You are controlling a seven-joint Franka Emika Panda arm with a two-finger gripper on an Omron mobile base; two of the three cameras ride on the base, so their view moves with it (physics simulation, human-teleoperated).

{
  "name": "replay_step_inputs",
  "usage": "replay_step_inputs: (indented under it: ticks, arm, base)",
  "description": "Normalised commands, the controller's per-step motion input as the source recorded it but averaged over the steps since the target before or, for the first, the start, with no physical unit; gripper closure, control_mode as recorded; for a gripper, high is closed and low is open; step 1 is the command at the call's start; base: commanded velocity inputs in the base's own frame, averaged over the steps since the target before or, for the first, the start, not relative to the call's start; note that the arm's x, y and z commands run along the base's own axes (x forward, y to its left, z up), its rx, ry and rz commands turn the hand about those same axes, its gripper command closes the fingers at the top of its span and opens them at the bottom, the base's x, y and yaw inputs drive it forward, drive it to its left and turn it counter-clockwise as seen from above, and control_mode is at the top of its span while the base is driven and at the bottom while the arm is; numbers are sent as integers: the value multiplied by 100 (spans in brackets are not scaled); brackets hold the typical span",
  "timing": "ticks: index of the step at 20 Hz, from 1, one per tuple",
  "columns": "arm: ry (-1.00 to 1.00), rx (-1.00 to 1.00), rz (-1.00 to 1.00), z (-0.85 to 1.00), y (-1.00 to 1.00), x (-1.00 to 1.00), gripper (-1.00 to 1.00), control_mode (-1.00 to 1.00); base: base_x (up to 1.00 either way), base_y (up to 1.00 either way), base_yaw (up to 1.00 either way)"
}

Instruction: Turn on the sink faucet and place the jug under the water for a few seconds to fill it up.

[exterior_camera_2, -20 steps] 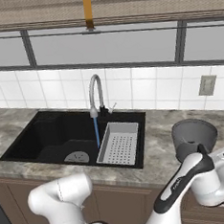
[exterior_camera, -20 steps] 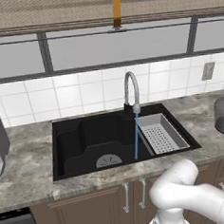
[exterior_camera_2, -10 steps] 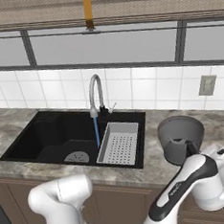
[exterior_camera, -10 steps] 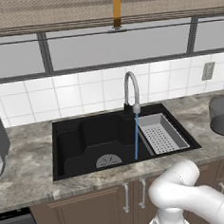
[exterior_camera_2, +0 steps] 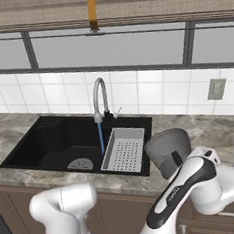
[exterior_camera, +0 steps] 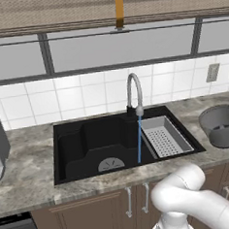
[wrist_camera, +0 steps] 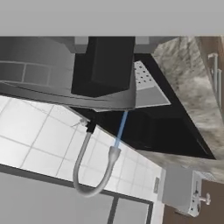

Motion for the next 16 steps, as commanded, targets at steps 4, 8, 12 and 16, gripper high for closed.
replay_step_inputs:
  ticks: [4, 8, 12, 16]
  arm:
    - [4, 0, 13, 21, 69, 0, 100, -100]
    - [5, 0, 11, 35, 63, 0, 100, -100]
    - [12, 0, 13, 24, 60, 0, 100, -100]
    - [22, 0, 9, 4, 67, 0, 100, -100]
  base:
    - [0, 0, 0]
    - [0, 0, 0]
    - [0, 0, 0]
    - [0, 0, 0]
